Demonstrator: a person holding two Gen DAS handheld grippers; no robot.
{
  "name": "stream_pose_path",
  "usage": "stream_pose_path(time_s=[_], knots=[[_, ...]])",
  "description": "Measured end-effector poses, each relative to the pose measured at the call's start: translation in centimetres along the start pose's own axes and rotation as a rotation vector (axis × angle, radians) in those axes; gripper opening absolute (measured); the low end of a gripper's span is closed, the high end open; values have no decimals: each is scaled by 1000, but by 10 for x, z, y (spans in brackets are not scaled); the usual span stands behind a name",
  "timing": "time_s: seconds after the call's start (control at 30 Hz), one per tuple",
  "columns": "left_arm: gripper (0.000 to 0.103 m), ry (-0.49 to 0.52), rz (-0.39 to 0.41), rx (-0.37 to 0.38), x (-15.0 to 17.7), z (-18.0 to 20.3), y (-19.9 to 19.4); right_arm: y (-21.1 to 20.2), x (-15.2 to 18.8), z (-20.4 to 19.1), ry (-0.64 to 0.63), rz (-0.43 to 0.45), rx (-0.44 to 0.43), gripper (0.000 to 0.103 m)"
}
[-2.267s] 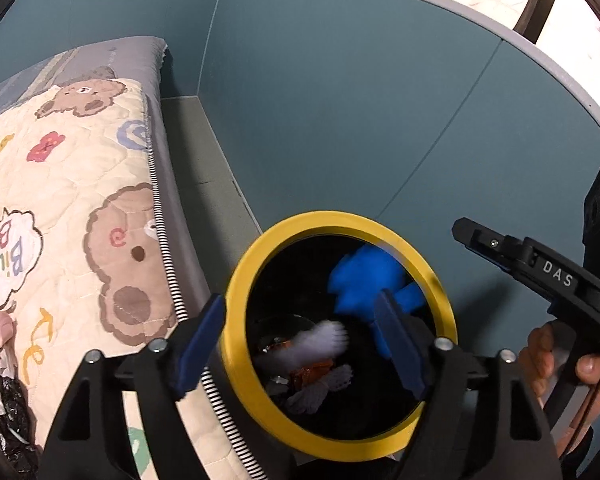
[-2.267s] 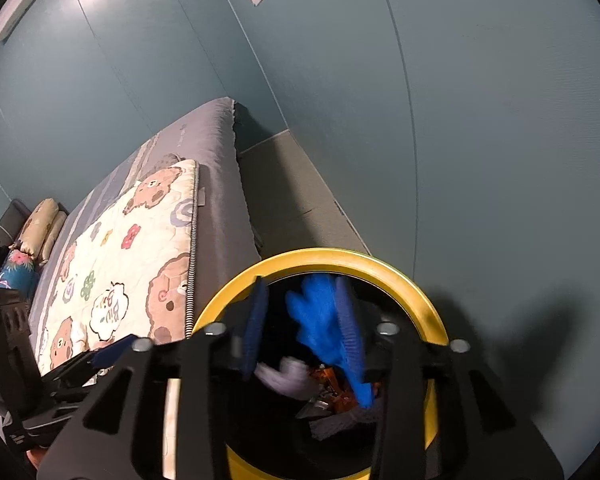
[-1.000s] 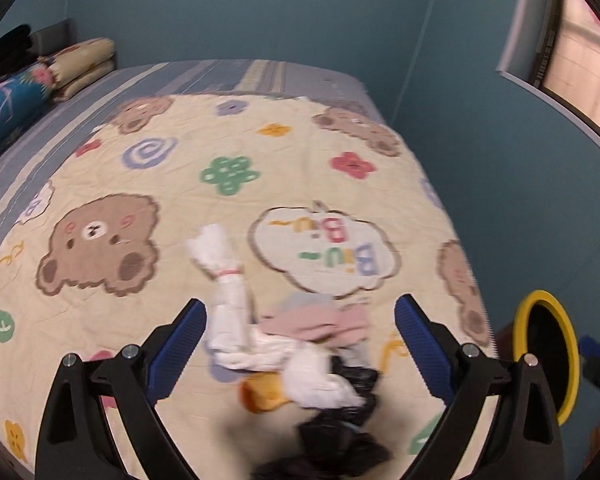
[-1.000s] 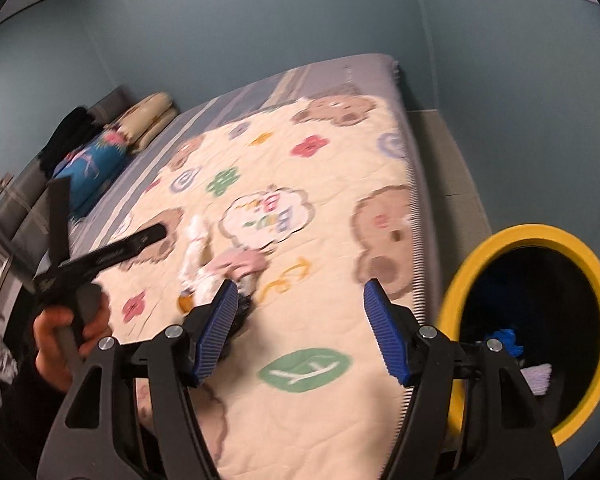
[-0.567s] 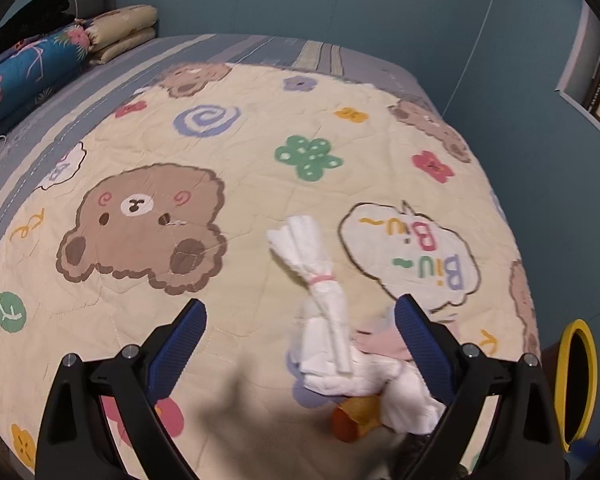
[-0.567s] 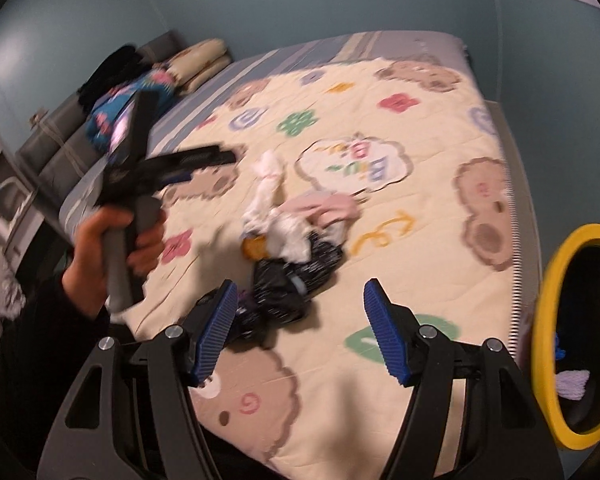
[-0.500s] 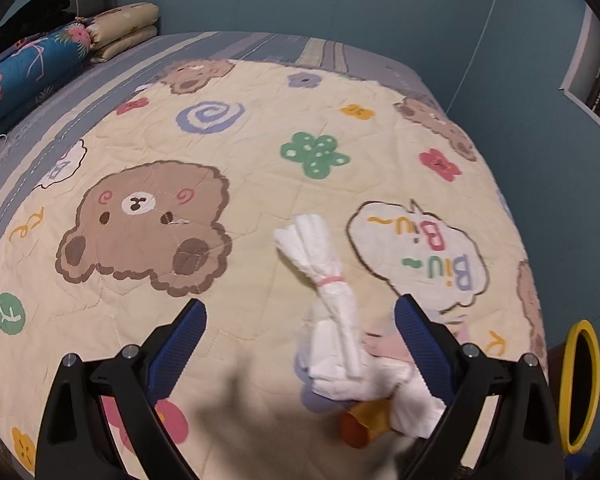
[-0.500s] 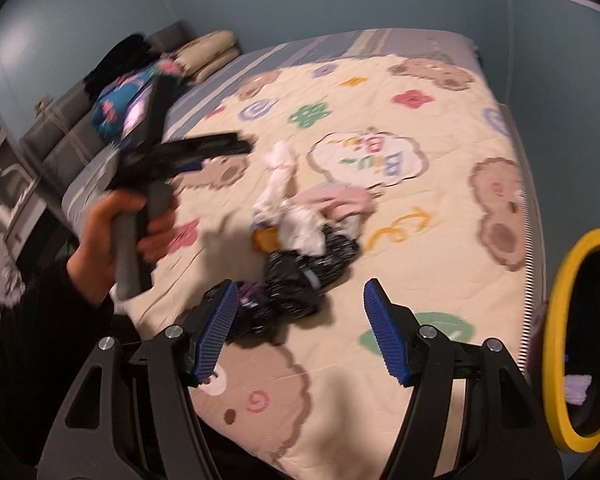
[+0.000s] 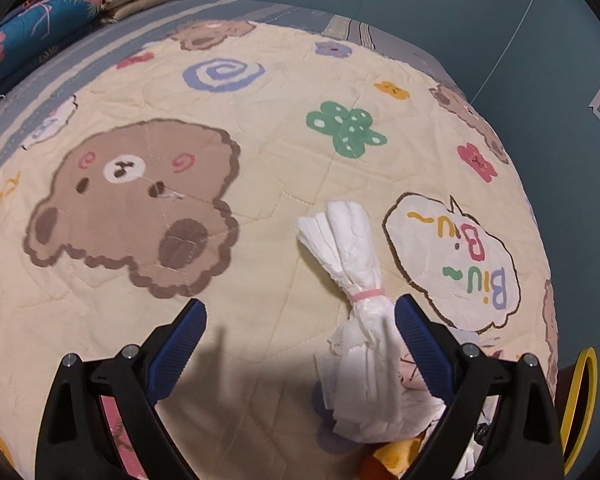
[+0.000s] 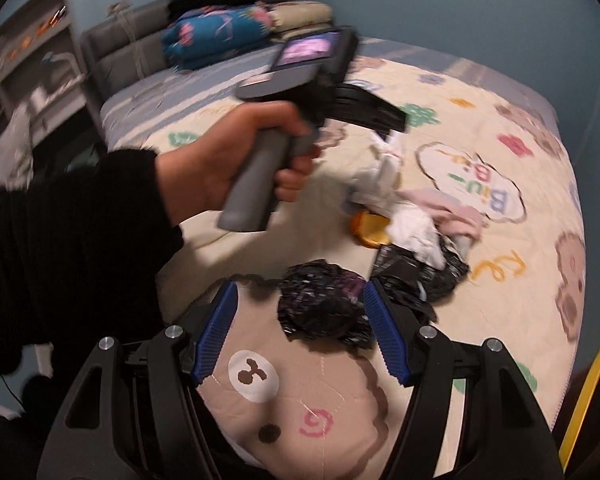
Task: Collect trash
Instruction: 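Grasp the white plastic bag with the left tool while the right tool grasps a black bag, then carry the white bag and black bag over the bin with both tools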
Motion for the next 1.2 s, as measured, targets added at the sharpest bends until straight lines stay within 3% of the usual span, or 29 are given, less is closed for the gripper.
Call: stream_pose_path(time_s=[0.17,0.27,0.37,0.57,0.67,0.73,0.93,1.2], knots=[[91,-10,-23,21,4,-2,21,27,3,-16,-112,6,78,62],[91,-26,-30,29,4,-5,30,45,6,-19,-146,-25,87,55],[83,-43,-31,52,2,-6,34,58,8,-18,-153,-45,106,51],[54,-6,-33,68,6,2,41,77,10,-9,-134,-70,123,44],[34,30,-35,80,9,11,43,81,10,-5,-123,-78,124,39],[15,56,-37,87,11,17,43,83,10,-3,-114,-83,117,32],[11,99,-27,65,15,25,42,80,7,4,-54,-94,81,20],[9,78,-3,95,13,24,16,55,1,34,107,-104,-11,17]])
Point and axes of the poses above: each gripper's, at about its wrist camera, not at the fingertips, and y roughly the way its jaws point, z to its right, x to its underside, the point moved 3 cm from there along y, roughly the way its jaws point, and after that the axes turned 10 degrees about x, right-handed, at the moved point
